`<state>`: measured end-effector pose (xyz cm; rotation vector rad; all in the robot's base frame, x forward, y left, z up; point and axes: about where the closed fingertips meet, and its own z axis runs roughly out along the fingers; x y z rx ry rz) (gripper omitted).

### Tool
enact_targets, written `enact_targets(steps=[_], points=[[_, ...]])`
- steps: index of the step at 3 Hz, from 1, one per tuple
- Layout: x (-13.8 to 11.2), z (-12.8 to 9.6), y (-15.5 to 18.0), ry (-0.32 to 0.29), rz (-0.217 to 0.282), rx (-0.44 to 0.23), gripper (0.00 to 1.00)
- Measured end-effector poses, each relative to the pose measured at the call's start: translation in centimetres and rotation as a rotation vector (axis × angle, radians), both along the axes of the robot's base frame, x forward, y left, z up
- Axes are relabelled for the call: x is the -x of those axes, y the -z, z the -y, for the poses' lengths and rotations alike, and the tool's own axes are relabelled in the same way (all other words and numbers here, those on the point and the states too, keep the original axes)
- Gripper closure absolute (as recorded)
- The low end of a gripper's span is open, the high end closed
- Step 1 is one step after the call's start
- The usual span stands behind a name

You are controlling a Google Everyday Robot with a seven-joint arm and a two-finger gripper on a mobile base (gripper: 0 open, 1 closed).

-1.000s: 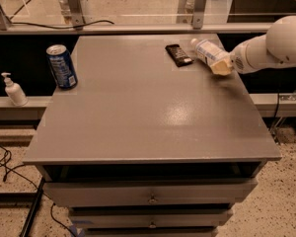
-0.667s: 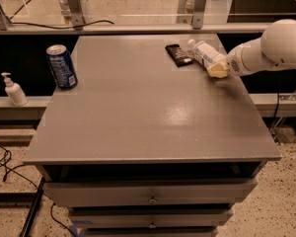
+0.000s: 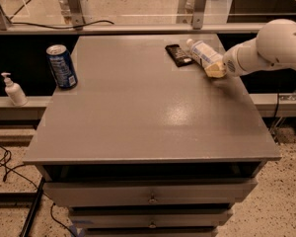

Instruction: Move blue plastic bottle near rxbar chocolate

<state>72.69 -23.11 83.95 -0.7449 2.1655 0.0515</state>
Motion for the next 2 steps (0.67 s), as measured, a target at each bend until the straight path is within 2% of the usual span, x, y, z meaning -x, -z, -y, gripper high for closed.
enact_targets(steps=[2], points=[[0.01, -0.01, -0.05, 0.0, 0.0, 0.0, 0.12]])
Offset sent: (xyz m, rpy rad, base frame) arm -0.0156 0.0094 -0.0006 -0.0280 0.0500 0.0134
